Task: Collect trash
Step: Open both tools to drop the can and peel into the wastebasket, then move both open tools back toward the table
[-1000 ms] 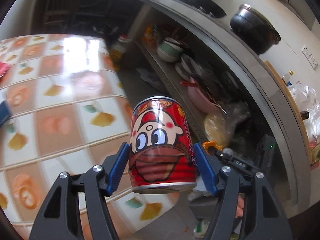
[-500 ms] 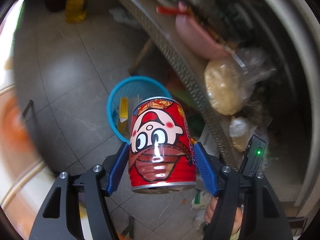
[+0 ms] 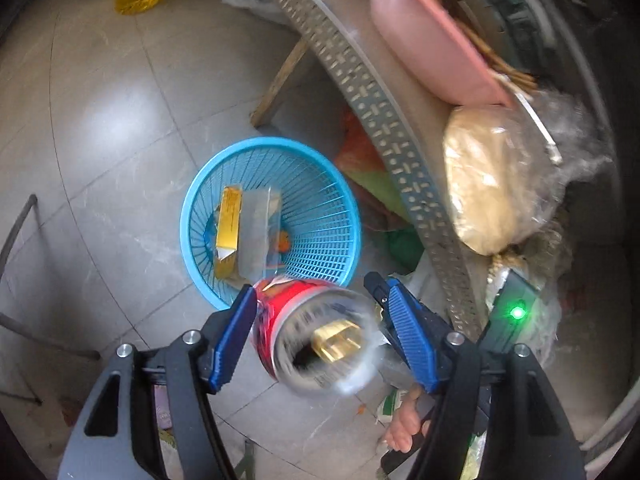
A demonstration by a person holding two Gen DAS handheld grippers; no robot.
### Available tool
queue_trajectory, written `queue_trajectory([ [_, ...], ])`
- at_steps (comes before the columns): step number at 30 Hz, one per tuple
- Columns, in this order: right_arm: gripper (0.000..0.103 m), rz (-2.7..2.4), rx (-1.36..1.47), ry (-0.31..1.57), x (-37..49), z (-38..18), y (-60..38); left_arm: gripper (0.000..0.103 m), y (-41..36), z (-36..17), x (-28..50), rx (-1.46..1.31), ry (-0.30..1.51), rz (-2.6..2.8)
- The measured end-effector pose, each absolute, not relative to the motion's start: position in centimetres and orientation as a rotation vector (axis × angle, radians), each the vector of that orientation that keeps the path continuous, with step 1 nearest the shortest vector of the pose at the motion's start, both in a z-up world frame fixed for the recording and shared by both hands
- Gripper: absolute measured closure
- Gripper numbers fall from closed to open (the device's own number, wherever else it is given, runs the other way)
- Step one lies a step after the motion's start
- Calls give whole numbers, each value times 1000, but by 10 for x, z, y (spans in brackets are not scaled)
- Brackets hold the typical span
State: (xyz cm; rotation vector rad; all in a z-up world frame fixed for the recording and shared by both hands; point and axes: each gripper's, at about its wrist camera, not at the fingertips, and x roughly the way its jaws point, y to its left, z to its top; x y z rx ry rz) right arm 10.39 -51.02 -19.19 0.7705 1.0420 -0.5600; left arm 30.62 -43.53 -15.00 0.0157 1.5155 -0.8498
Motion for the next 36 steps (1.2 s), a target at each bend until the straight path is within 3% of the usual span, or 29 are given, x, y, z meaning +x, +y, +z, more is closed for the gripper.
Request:
queue_trajectory([
  [16, 65, -549, 775, 968, 60, -165, -488, 37, -372, -33, 286, -22, 1193, -934],
  [19, 65, -536, 762, 974, 57, -160, -478, 31, -349, -15, 274, -10, 1135, -929],
  [26, 46, -420, 635, 976, 60, -128, -427, 22, -255, 8, 242, -33, 1024, -862],
  [30, 29, -347, 518, 884, 65, -81, -396, 19, -188, 16, 226, -48, 971, -755],
  [36, 15, -261, 364, 751, 72, -11, -353, 16, -94, 26, 200, -83, 897, -586],
])
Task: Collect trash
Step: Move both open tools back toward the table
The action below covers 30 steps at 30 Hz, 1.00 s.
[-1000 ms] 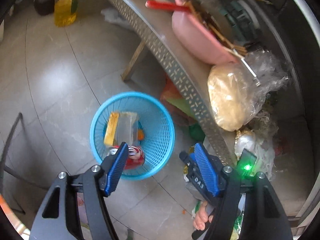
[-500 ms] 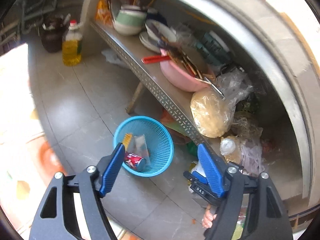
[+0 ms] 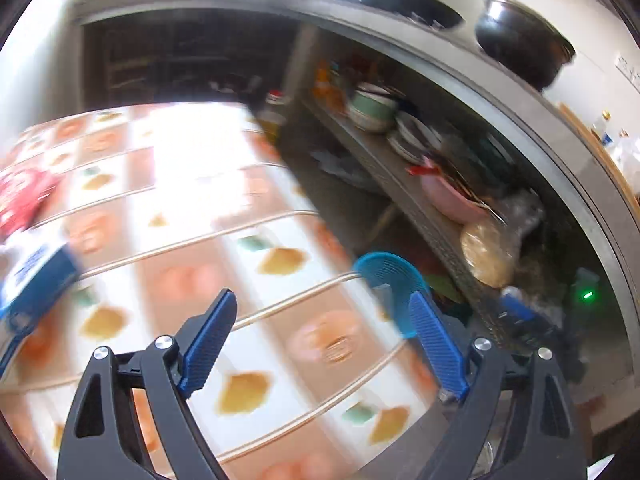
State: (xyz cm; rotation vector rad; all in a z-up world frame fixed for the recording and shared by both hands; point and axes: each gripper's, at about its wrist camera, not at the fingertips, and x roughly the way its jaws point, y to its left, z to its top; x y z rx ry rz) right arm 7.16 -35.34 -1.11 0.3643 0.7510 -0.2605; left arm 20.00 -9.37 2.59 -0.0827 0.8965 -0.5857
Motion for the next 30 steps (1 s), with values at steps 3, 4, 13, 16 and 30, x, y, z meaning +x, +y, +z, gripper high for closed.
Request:
queue_trajectory([
  [3, 9, -219, 322, 723, 81, 10, -331, 11, -54, 29, 187, -109, 850, -525],
  [4, 8, -206, 312, 717, 82, 15, -323, 9, -40, 30, 182, -123, 832, -505],
  [13, 8, -125, 177, 728, 106, 45, -246, 6, 44, 25, 157, -184, 774, -379],
  [16, 8, -113, 126, 733, 113, 46, -220, 6, 60, 21, 149, -187, 767, -351],
  [30, 8, 52, -22, 745, 123, 46, -117, 6, 138, 9, 108, -270, 712, -190],
])
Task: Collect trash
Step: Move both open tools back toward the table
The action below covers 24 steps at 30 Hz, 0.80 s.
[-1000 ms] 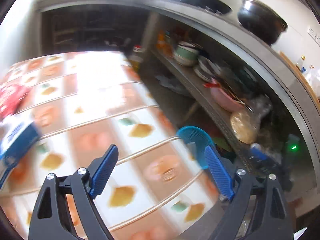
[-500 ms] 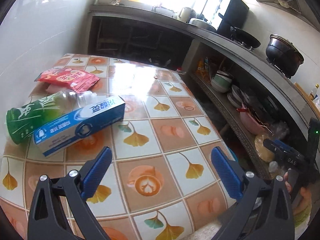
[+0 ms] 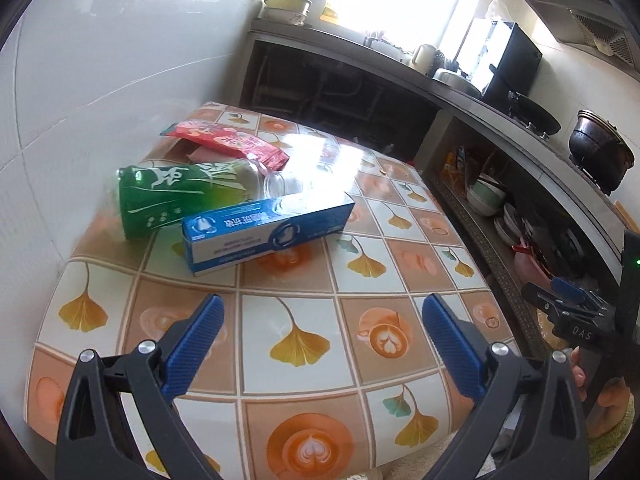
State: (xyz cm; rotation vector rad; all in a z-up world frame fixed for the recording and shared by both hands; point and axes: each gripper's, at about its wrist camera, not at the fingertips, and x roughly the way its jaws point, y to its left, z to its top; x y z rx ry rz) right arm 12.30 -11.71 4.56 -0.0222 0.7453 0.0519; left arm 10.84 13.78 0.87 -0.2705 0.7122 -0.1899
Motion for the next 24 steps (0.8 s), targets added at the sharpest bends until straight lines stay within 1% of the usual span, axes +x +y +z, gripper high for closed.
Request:
queue_trajectory([
  [6, 8, 190, 15, 749, 128, 50, -95, 6, 154, -1, 103, -296, 709, -192],
  [10, 8, 291, 97, 799, 137, 50, -86, 6, 159, -9, 105, -295, 721, -220],
  [13, 8, 376, 191, 863, 152, 48, -77, 6, 161, -10, 107, -276, 705, -215],
  [19, 8, 488, 320, 921, 185, 47, -52, 6, 168, -11, 113, -190, 653, -207],
  [24, 8, 553, 388, 941, 222, 45, -37, 6, 181, -21, 137, -255, 694, -223],
])
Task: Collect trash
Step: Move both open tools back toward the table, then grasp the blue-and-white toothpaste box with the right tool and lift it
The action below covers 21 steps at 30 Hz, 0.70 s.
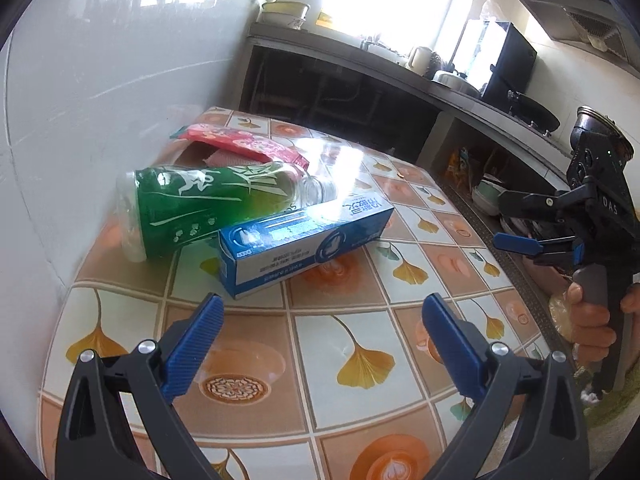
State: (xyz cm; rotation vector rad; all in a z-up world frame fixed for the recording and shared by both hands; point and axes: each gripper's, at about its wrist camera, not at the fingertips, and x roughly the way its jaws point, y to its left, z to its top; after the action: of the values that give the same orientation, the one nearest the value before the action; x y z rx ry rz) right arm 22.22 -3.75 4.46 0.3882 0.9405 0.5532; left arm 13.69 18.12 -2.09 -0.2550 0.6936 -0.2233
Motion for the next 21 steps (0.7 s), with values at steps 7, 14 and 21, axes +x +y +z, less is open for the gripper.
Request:
queue_trajectory([
  [7, 15, 556, 454, 1003, 307, 21, -27, 6, 192, -37, 177, -391, 754, -224],
  [14, 22, 615, 466, 1095, 350, -11, -8, 6, 189, -50, 196, -442, 798, -240],
  [21, 26, 757, 429, 1114, 336, -12, -5, 6, 148, -44, 184, -388, 804, -394],
])
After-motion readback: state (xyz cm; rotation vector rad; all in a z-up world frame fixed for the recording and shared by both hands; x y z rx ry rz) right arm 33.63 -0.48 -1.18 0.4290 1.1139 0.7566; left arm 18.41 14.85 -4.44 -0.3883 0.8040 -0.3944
